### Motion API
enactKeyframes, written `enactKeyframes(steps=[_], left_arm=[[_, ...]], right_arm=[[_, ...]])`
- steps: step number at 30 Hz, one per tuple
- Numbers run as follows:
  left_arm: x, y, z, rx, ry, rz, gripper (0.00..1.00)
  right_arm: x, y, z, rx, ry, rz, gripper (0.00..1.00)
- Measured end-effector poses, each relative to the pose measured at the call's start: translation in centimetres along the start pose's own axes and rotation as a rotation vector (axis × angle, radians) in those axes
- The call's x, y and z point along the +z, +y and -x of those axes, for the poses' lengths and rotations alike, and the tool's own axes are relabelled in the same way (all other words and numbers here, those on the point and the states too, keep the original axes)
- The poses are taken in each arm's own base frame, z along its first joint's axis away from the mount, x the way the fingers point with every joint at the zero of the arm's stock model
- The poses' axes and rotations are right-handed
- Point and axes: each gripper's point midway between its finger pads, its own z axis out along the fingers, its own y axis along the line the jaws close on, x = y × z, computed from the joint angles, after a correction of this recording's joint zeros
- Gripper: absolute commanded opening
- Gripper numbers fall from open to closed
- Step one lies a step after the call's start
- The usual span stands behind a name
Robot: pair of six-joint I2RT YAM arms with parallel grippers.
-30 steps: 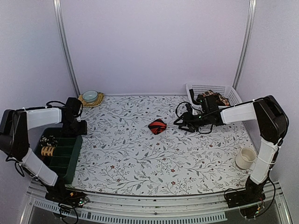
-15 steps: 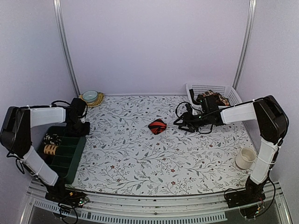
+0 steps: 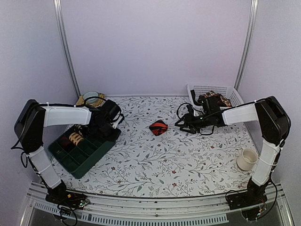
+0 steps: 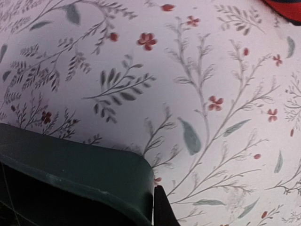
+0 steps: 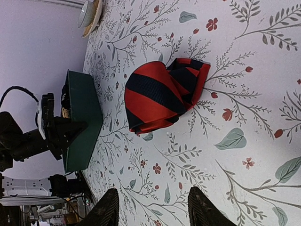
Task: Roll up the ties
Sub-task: Roll the tie at the center of the board.
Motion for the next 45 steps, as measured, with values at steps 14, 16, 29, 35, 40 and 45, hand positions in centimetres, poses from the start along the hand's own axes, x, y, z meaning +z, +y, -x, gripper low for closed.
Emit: enactKeyframes(steps=[14, 16, 29, 35, 40, 45], left_arm=[[0.1, -9.1, 2.3, 0.576, -0.043, -0.140, 0.24], [0.2, -8.5, 1.4, 0.621, -0.019, -0.122, 0.44], [-0.2, -1.1, -4.3, 0.524, 0.162, 0.163, 0.98], [-2.8, 2.0, -4.5, 0.417, 0.136, 0.292, 1.00], [-7.7, 1.0, -0.8, 0.315, -0.052, 0.221, 1.00], [-13.1, -2.0, 4.6, 0.243, -0.307, 0.058, 1.00]], right_arm=[[-0.2, -0.3, 0.2, -0.004, -0.006, -0.005, 0.50], [-0.2, -0.3, 0.2, -0.005, -0.006, -0.005, 0.50], [-0.4, 0.8, 1.7, -0.028, -0.033, -0.005, 0.50], [-0.9, 2.8, 4.0, -0.081, -0.071, 0.003, 0.59], [-0.5, 5.1, 7.1, -0.200, -0.095, 0.026, 0.71], [1.7, 3.6, 7.5, -0.266, -0.032, 0.002, 0.75]])
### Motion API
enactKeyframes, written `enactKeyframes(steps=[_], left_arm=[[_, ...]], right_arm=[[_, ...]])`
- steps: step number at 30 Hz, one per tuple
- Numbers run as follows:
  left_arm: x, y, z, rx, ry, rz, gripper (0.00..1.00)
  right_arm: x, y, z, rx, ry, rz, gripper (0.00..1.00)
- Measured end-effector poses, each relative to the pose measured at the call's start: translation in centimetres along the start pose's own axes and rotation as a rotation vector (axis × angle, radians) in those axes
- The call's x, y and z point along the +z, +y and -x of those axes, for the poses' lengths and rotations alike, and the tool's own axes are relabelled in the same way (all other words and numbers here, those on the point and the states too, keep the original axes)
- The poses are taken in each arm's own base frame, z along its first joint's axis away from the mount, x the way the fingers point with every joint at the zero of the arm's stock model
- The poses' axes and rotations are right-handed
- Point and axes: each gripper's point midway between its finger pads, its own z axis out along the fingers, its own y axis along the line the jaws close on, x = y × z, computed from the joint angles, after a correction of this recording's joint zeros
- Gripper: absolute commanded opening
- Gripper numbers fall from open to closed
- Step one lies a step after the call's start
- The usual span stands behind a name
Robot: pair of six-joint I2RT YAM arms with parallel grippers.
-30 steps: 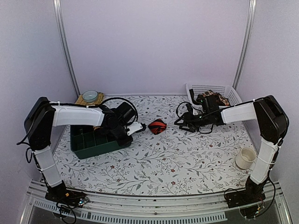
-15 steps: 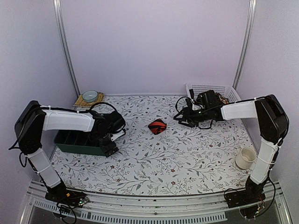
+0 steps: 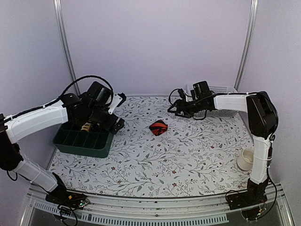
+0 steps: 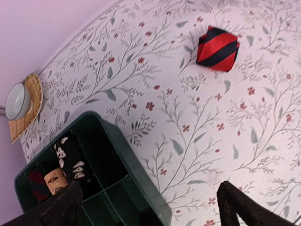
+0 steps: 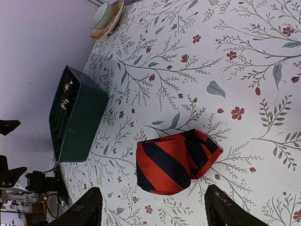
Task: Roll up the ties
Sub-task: Roll the tie at the center of the board.
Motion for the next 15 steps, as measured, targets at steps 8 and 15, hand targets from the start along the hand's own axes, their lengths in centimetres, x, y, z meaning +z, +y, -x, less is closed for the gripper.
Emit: enactKeyframes(steps=[8, 15], left_arm=[[5.7, -3.5, 4.9, -0.029, -0.055, -0.109, 1.00], [12.6, -6.5, 4.4, -0.257, -0.012, -0.276, 1.00]], right_arm=[[3.2, -2.1, -1.5, -0.014, 0.133, 0.007, 0.75], [5.2, -1.7, -2.5, -0.038, 0.200, 0.048, 0.75]])
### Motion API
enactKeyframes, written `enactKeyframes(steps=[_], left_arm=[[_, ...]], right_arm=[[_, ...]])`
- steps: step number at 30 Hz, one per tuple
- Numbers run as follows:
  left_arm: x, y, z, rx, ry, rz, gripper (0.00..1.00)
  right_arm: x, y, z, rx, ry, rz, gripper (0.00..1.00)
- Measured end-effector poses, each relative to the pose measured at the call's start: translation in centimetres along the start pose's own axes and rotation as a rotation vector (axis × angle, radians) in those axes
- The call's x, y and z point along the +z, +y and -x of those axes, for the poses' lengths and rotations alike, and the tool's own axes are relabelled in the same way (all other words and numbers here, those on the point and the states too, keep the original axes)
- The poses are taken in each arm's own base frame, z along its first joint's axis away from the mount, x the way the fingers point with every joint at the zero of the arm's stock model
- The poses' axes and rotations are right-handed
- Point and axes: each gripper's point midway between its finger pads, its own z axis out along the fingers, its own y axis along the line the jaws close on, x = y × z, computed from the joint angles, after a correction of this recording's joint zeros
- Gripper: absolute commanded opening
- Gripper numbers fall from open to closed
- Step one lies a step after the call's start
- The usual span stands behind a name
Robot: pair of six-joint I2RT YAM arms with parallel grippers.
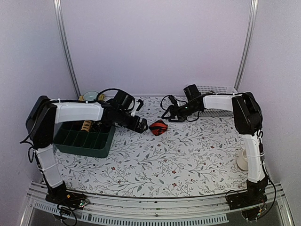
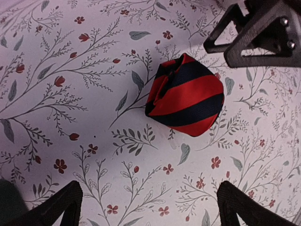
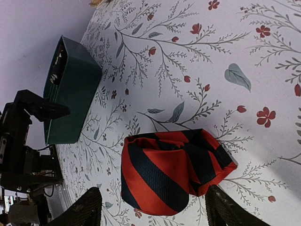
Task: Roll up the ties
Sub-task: Roll the tie at the center of the board, then move the storage box to the center of the board.
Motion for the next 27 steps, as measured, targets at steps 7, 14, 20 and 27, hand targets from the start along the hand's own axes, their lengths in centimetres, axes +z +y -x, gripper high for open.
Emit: enactKeyframes(steps=[7, 14, 20, 27], left_arm=[[1.6, 0.7, -0.2, -0.335, -0.093, -0.205, 1.00], [3.0, -1.1, 1.6, -0.476, -0.152, -0.384, 1.00], [5.2, -1.6, 0.2, -0.565, -0.118, -0.434, 0.97], [6.8, -1.9, -0.6, -0.633, -0.097, -0.479, 0.90]], right_arm=[[2.4, -1.3, -2.4, 0.012, 0.089, 0.011, 0.76], [3.2, -1.6, -3.0, 0.002, 0.118, 0.022, 0.75], [3.4, -1.1, -3.3, -0.010, 0.128, 0.055, 0.74], [3.8, -0.8, -3.6, -0.011, 0.137, 0.095, 0.73]])
